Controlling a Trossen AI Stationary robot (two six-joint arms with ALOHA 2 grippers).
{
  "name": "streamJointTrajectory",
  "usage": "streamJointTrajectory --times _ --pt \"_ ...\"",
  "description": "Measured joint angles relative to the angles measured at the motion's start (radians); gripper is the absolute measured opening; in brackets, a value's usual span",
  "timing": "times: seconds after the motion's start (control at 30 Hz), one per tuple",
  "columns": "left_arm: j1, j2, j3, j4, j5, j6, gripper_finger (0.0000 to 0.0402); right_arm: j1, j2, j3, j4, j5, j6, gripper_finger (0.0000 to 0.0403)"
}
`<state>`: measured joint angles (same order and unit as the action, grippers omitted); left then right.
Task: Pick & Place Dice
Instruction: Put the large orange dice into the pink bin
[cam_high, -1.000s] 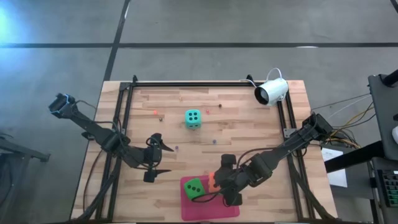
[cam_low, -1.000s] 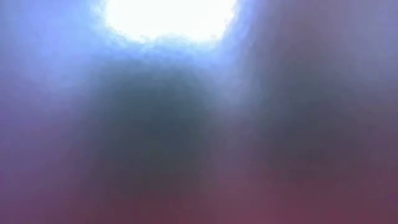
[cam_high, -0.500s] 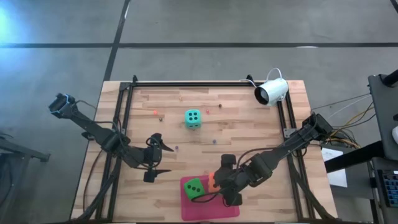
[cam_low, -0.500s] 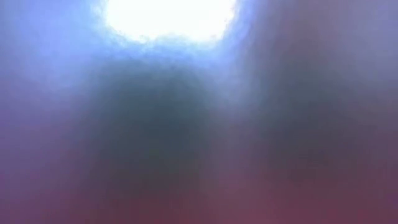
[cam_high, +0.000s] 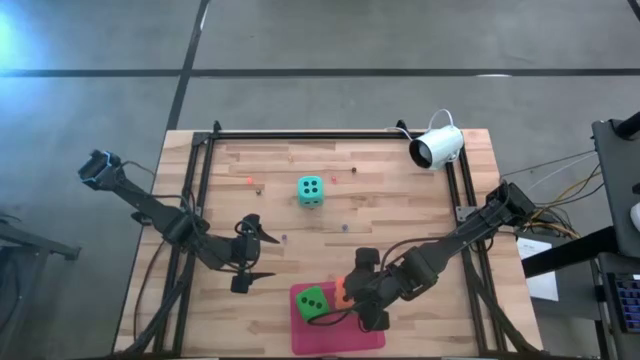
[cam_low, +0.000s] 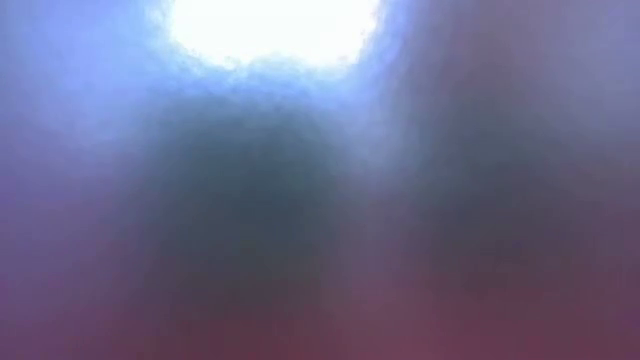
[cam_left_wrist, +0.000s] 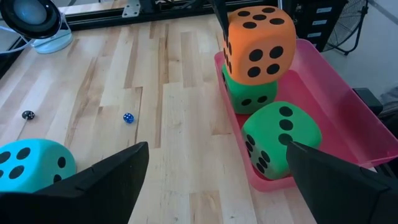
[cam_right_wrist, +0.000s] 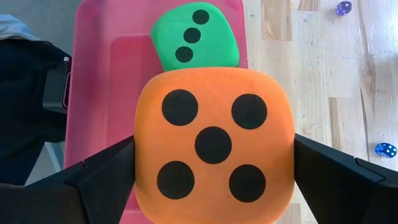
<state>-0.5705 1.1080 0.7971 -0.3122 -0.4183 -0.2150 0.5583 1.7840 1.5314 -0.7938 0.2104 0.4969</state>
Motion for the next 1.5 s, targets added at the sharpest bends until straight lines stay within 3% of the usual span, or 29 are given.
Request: streamJointTrajectory --times 1.5 --pt "0.0 0.0 0.0 0.0 0.0 0.0 0.0386 0.0 0.0 0.0 0.056 0.0 0.0 0.038"
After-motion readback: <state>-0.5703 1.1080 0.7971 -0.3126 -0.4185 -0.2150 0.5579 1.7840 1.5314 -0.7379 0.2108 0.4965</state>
